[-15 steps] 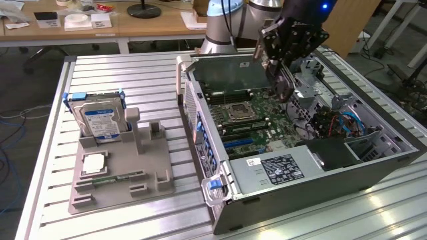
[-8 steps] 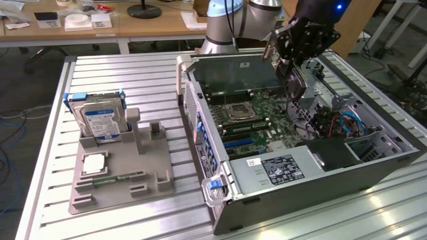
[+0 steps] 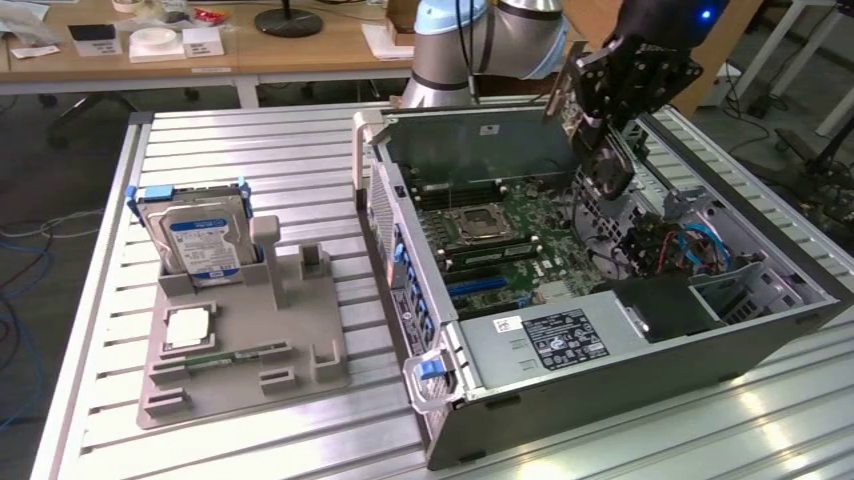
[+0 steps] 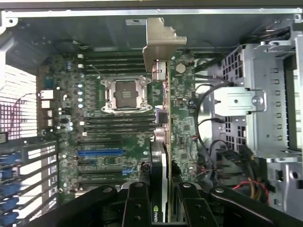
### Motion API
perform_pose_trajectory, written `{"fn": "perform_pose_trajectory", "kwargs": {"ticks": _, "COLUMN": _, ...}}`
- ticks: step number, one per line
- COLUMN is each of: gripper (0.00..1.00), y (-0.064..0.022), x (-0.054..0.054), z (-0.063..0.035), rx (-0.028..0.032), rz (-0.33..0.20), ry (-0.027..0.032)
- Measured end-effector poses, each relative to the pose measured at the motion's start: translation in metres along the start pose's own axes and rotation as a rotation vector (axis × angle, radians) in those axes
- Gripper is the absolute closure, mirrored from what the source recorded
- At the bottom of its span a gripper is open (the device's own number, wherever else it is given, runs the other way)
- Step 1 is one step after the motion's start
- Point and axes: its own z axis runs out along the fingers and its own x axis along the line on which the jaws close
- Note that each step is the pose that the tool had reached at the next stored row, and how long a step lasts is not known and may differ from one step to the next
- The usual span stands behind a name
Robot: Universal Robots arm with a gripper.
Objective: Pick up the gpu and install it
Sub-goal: 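Pick up the gpu and move the gpu toward the slot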
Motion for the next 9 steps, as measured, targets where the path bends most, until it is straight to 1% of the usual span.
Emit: {"fn": "perform_pose_trajectory", "kwargs": {"ticks": 9, "gripper": 0.73, "y": 0.0010, "x": -0.023, "z": 0.0005, "rx": 0.0001, "rz": 0.000, "ry": 0.0000}}
